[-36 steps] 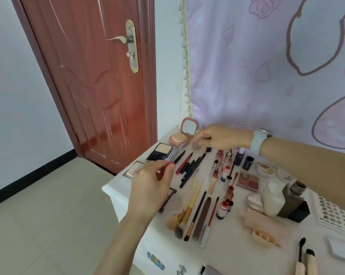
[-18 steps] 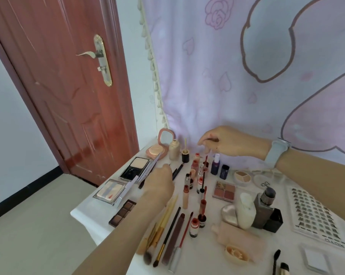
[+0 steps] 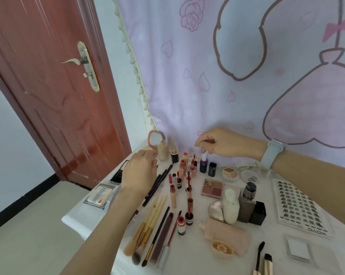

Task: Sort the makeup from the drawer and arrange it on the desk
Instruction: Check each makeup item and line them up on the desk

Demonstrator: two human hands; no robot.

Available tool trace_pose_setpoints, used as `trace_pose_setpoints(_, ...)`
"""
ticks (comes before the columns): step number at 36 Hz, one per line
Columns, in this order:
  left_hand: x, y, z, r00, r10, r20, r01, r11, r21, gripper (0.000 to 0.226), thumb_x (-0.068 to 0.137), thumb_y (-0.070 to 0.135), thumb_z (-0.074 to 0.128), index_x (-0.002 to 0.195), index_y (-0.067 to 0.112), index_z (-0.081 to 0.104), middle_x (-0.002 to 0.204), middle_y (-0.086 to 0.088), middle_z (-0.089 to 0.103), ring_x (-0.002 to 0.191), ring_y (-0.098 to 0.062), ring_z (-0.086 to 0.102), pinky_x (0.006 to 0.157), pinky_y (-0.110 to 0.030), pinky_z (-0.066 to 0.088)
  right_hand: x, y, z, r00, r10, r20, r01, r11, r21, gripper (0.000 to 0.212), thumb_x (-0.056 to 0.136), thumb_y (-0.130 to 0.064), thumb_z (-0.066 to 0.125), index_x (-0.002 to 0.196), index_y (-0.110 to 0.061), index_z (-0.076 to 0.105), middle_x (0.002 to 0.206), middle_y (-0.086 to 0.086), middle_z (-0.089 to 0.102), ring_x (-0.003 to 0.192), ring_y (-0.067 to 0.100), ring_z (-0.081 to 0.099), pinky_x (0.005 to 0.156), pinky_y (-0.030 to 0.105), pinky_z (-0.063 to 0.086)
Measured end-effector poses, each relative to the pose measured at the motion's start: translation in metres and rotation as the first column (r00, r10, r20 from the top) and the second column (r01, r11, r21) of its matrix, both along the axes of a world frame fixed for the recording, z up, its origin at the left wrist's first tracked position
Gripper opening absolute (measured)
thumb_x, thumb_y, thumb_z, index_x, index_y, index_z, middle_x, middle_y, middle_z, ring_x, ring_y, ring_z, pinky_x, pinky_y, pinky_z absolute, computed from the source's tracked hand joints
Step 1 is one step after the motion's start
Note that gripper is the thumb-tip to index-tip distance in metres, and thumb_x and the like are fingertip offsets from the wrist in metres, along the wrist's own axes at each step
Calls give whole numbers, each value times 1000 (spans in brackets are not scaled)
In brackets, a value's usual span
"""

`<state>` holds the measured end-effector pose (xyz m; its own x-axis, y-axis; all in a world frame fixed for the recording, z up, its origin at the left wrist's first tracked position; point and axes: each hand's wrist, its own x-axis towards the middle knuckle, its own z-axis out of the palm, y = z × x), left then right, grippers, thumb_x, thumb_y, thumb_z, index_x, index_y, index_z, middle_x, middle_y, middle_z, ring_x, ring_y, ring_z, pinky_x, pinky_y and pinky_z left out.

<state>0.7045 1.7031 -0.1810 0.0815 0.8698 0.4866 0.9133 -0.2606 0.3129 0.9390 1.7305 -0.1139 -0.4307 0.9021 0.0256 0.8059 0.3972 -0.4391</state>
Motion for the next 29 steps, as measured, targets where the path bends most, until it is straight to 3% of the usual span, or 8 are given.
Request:
trace_pose_setpoints(4,-5,-22,3,998,23,60,-24,1000,1,24,92,15,53,114,11,63,108,-8,64,98,-29,59,75,-40,50,-1,-15,1,1000,3,9,-3,1000,9,28,97,-21,44,119,-16,62,113,-4,65,93,4,54,80,8,36)
trace_pose_setpoints(8,-9,-35,2,998,18,60,-7,984,-179,28,93,18,50,120,15,59,116,-7,61,103,-26,57,84,-40,49,0,-33,2,1000,7,2,-8,996,85,28,97,-23,45,118,-18,63,114,-5,65,82,-6,52,68,-5,34)
trace_pose_setpoints(11,-11,-42,5,997,26,73,-8,973,-232,28,94,18,50,120,13,60,120,-7,61,107,-23,57,89,-38,48,3,-50,4,999,9,-36,-4,992,124,27,97,-23,46,116,-20,64,115,-7,64,82,-8,52,70,-4,36)
trace_pose_setpoints(14,-8,-55,9,991,-14,133,36,986,-164,27,93,18,51,118,13,61,117,-7,63,105,-23,57,86,-36,48,12,-69,3,1000,-6,-24,9,989,145,28,97,-22,45,118,-20,63,119,-7,63,92,1,54,69,0,37)
trace_pose_setpoints(17,9,-75,16,974,-114,194,125,991,-46,26,92,15,54,116,13,63,117,-6,64,110,-23,56,87,-29,42,22,-94,3,999,-11,-33,16,986,167,27,97,-22,46,116,-19,64,114,-5,65,84,-2,54,72,3,40)
trace_pose_setpoints(21,49,-107,27,943,-259,210,250,966,68,20,90,11,55,107,10,67,107,-8,67,100,-24,60,83,-25,39,40,-134,2,998,-32,-45,40,982,186,24,96,-20,47,112,-16,66,108,0,67,92,8,60,83,20,44)
trace_pose_setpoints(26,110,-139,23,890,-404,211,401,914,55,23,91,13,54,112,10,64,108,-7,64,99,-24,58,83,-30,44,82,-184,2,992,-127,15,120,966,229,26,97,-20,45,117,-17,63,102,-7,60,90,5,51,79,14,34)
trace_pose_setpoints(29,150,-154,12,853,-463,240,477,879,-1,27,93,19,51,117,14,61,115,-3,61,103,-22,57,86,-30,43,119,-217,-2,968,-249,-27,249,946,209,26,96,-19,47,116,-17,63,108,-3,62,94,10,54,85,22,41)
